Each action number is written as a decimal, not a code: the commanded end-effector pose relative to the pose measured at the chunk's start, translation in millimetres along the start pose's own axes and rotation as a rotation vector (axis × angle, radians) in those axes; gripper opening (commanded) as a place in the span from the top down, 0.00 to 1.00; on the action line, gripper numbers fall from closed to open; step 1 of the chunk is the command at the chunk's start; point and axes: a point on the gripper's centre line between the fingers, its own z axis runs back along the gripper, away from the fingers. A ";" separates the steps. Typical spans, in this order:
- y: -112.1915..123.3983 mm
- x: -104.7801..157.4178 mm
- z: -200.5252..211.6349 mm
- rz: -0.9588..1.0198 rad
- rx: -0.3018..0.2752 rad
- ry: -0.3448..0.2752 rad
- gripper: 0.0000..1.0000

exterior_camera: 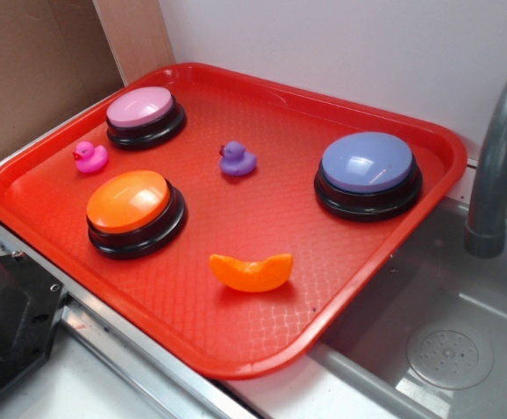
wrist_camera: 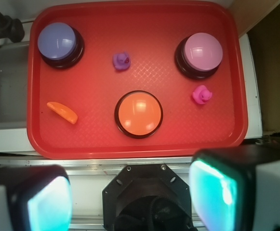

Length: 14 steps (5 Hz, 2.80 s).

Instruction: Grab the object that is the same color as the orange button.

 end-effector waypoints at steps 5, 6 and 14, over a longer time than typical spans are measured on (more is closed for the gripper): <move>-39.1 76.3 -58.2 -0.272 -0.042 0.138 0.00; -77.6 57.0 -67.6 -0.380 -0.038 0.155 0.00; -113.1 33.0 -217.9 -0.808 -0.076 0.223 0.00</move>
